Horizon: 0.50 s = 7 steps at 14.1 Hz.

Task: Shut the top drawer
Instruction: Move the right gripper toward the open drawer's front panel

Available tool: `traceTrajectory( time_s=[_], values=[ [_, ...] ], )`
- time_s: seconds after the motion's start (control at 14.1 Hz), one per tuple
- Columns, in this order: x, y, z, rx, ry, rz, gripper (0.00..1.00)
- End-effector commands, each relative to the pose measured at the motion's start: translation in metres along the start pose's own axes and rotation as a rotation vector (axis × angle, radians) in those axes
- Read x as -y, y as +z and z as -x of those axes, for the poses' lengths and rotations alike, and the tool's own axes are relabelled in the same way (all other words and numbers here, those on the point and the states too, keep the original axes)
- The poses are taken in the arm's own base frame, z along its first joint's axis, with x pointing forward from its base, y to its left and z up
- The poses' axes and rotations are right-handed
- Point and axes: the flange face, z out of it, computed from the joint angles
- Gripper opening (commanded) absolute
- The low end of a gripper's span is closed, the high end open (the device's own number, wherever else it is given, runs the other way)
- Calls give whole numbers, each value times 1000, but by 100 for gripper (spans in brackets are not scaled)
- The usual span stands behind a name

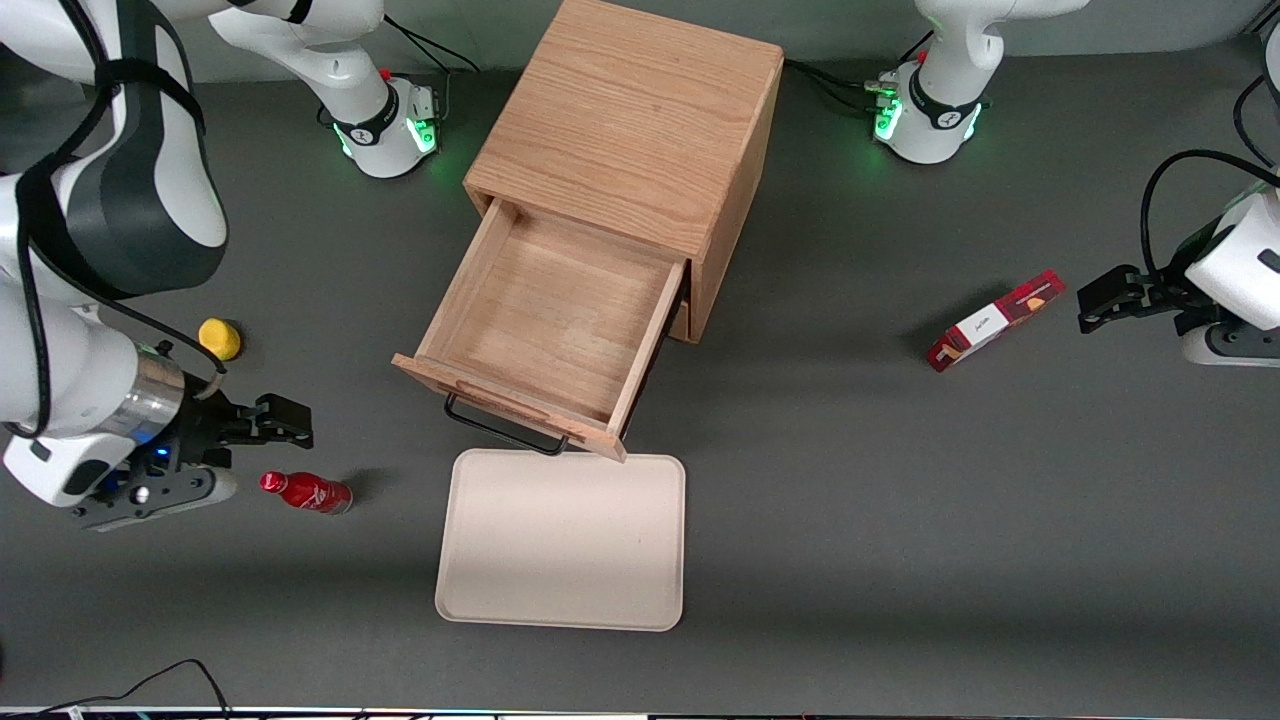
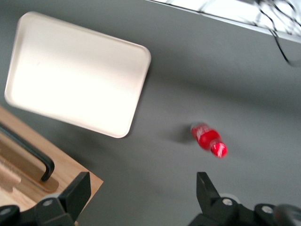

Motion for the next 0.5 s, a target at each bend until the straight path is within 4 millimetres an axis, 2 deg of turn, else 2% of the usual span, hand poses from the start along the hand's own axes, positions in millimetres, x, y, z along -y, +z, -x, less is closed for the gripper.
traceTrajectory(
  time_s=[0.0,0.14,0.43],
  values=[
    [24,2,-19,-56,-151,-36,100],
    [42,19,-29,-72,-248,-60,100],
    [67,58,-38,-52,-432,-153,100]
  ],
)
